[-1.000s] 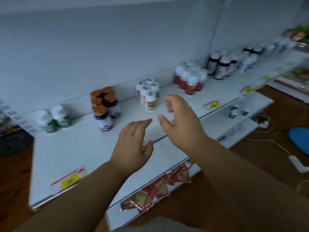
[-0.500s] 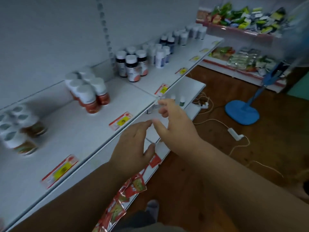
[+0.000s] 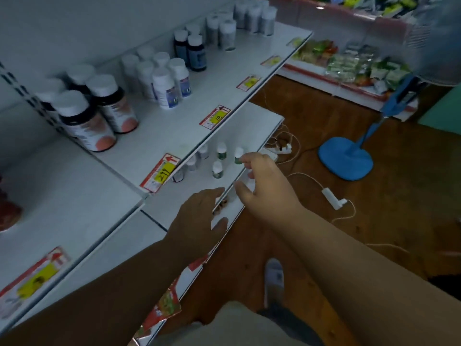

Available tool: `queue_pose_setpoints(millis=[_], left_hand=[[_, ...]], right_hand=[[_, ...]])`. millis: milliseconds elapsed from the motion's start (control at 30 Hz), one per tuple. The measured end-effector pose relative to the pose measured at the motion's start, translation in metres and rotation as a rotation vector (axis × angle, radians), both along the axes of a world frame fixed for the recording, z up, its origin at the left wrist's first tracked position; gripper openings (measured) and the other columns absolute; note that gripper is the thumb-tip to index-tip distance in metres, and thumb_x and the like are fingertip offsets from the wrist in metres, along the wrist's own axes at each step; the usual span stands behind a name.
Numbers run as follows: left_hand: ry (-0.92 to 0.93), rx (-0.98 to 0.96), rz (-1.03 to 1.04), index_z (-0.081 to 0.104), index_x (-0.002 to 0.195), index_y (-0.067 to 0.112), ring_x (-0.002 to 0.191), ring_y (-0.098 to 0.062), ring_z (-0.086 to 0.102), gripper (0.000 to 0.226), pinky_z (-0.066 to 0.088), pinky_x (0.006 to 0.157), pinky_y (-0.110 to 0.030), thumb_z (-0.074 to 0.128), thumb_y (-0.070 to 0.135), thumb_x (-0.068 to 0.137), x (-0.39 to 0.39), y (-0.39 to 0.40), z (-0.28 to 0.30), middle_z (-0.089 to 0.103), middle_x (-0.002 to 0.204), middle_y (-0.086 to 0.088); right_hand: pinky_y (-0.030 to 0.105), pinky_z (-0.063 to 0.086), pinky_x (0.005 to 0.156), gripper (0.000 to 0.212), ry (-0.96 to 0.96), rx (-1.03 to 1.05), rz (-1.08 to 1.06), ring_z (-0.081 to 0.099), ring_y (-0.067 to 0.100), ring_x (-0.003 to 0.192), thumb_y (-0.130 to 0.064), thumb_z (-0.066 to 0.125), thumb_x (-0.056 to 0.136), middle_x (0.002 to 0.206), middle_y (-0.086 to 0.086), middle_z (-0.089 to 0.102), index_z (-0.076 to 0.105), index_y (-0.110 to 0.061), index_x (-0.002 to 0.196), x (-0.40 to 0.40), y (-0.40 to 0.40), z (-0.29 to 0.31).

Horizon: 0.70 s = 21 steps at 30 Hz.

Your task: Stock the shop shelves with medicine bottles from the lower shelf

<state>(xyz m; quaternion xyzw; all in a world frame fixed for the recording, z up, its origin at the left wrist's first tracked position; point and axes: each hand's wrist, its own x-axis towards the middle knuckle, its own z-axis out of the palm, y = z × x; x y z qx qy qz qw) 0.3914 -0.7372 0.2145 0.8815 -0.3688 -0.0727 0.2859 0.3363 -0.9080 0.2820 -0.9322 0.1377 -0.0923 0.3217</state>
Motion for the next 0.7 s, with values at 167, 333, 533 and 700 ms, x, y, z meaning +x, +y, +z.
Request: queue_pose_setpoints(millis=[167,333,533,700], left_hand=[[0.112,0.063,0.280,0.040,0.147,0.013,0.131,-0.021,0.044,0.066,0.027,0.109,-0.026,0.069,0.026,0.089,0.034,-0.057,-0.048,0.049,0.144,-0.006],[0.126,0.066,0.549,0.038,0.146,0.022,0.131,-0.013,0.045,0.061,0.040,0.110,-0.035,0.065,0.027,0.092,0.079,-0.076,-0.118,0.048,0.145,0.003],[0.071,0.016,0.720,0.039,0.144,0.025,0.126,-0.007,0.047,0.055,0.041,0.108,-0.034,0.062,0.030,0.094,0.145,-0.048,-0.218,0.049,0.139,0.012],[0.025,0.023,0.739,0.039,0.144,0.024,0.123,-0.004,0.048,0.055,0.042,0.107,-0.031,0.060,0.032,0.095,0.191,-0.011,-0.268,0.049,0.139,0.013]], right_hand=[[0.043,0.050,0.093,0.044,0.067,0.098,0.175,0.057,0.025,0.110,-0.026,0.065,0.091,0.131,0.009,0.049,0.050,-0.019,0.132,0.064,-0.067,-0.086],[0.038,0.051,0.092,0.041,0.086,0.222,0.174,0.060,0.019,0.106,-0.030,0.065,0.092,0.129,0.002,0.051,0.049,-0.025,0.130,0.126,-0.078,-0.196],[0.025,0.043,0.095,0.050,0.079,0.308,0.181,0.057,0.016,0.113,-0.036,0.067,0.091,0.133,0.001,0.051,0.046,-0.026,0.135,0.189,-0.037,-0.327],[0.024,0.036,0.098,0.064,-0.004,0.344,0.197,0.050,0.022,0.126,-0.037,0.069,0.089,0.140,0.004,0.048,0.039,-0.017,0.142,0.265,0.017,-0.395]])
